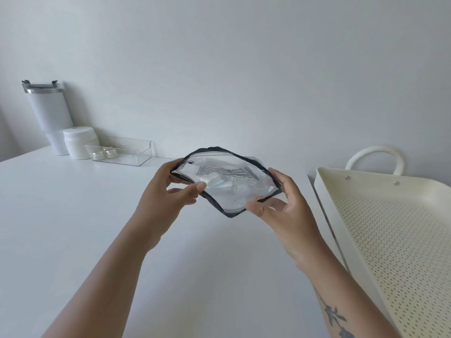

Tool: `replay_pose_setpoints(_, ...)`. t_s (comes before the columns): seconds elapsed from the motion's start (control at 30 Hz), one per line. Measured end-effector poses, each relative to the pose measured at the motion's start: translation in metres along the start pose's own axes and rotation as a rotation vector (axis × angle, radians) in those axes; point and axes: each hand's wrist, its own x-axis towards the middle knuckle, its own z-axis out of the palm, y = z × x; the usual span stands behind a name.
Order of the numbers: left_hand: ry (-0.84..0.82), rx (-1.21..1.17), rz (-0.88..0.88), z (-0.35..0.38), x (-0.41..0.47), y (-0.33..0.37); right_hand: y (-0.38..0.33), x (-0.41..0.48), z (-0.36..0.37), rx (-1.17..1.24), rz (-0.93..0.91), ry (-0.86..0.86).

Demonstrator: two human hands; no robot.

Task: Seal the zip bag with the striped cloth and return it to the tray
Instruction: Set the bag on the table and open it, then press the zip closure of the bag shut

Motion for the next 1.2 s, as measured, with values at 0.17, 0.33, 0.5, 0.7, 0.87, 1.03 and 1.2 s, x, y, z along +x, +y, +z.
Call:
replay_pose_setpoints(0.17, -0.045, 0.166, 0.024, -0.013, 0.001, -0.002, 0.005, -0.002, -0.002, -0.144, -0.043, -0.087)
replay_pose_setpoints(0.33, 0.146, 0.287, 0.035, -0.016, 0.005, -0.006, 0.005, 0.001, -0.001, -0.353, -0.116, 0.039)
replay_pose_setpoints(0.5, 0.303, 0.36, 0.111, -0.021, 0.006, -0.009, 0.006, 0.001, -0.004, -0.233, -0.105, 0.143)
replay_pose_setpoints(0.7, 0.271, 0.661, 0.31, -0.01, -0.006, 0.011, 0.006, 0.001, -0.002, -0.066, -0.024, 0.066)
replay_pose_setpoints(0.87, -0.032, 0.902, 0.539, 0.032, -0.018, 0.021, 0.007, 0.0, 0.0, -0.072, -0.003, -0.079)
replay_pose_setpoints(1.03, -0.067, 0.674, 0.395, 0.036, -0.017, 0.009, 0.01, 0.001, 0.0, -0.05, 0.015, -0.113)
replay_pose_setpoints(1.2, -0.167, 0.553, 0.182, 0.024, -0.011, 0.003, 0.012, 0.001, 0.003, -0.03, 0.023, -0.045)
